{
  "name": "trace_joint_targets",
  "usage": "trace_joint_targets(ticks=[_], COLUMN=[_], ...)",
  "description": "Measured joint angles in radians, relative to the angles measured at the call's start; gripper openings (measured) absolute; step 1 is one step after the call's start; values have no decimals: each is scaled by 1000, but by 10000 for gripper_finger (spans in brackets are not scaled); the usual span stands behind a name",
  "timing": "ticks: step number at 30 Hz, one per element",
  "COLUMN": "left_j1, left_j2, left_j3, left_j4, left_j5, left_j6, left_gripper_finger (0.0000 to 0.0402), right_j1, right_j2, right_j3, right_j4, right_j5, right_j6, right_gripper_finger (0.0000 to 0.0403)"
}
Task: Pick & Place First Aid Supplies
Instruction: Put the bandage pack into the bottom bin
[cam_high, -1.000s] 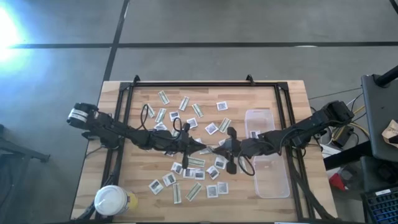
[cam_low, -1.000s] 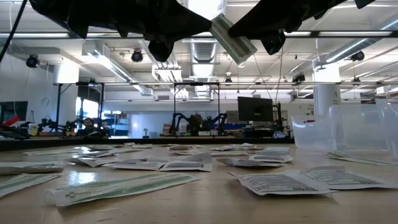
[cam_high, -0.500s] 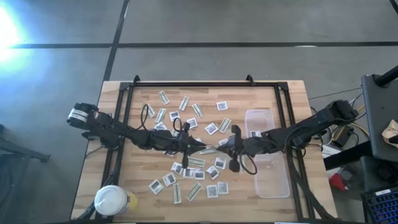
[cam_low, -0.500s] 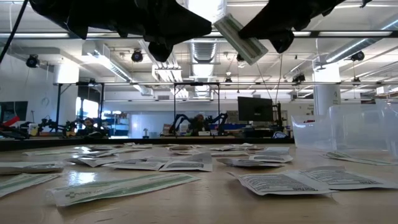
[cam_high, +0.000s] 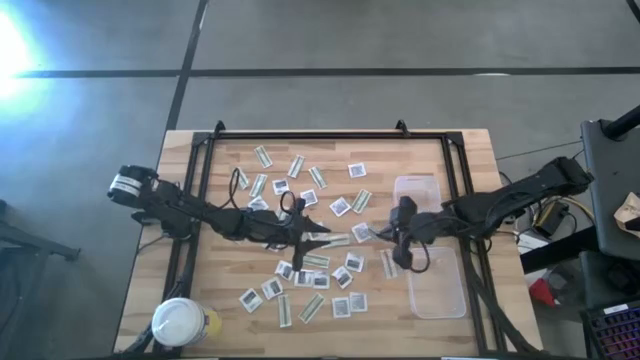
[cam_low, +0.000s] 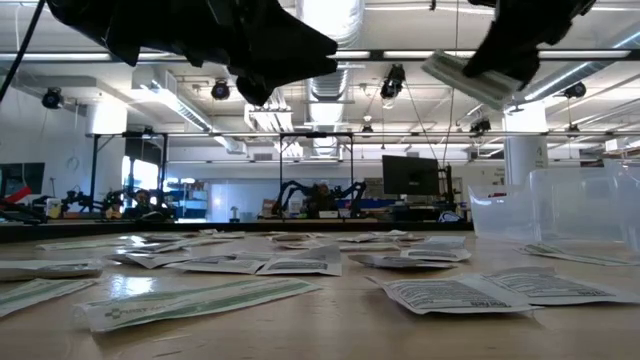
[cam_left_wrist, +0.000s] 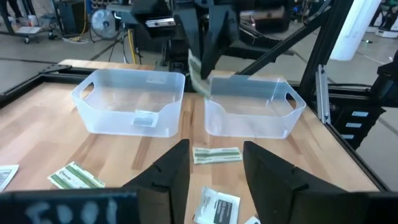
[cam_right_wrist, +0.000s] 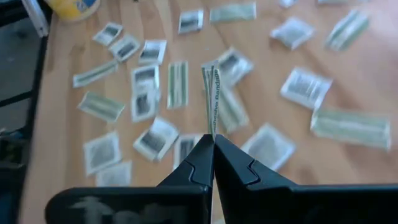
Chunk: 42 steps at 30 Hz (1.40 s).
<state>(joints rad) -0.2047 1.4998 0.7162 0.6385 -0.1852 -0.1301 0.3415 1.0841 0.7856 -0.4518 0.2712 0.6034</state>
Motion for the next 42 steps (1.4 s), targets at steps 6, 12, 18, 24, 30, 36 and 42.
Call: trace_joint_targets(ticks=[6,12,18,24,30,36,42], left_j1=[0,0,1,3,7,9,20], left_j2=[-17,-47,-48,-48,-48,-48,-48], left_j3=[0,0,1,-1,-1,-1,0], left_j4=[-34,-74,-75,-101,-110,-109,-111], left_j5=[-1,-27,-43,-47,-69,-101,-103], left_j6=[-1,-1,-1,0,3,3,3], left_gripper_finger=[140,140,140,140,138,136,136], right_j1=[43,122,207,279,323,329,329], right_j2=[-91,-139,-132,-100,-49,28,111], right_j3=[3,13,13,13,12,11,11], right_j4=[-165,-258,-331,-399,-437,-466,-465], right_j5=[-139,-195,-225,-256,-308,-353,-362], right_j6=[158,329,513,689,774,788,782], right_gripper_finger=[8,8,8,8,8,8,8])
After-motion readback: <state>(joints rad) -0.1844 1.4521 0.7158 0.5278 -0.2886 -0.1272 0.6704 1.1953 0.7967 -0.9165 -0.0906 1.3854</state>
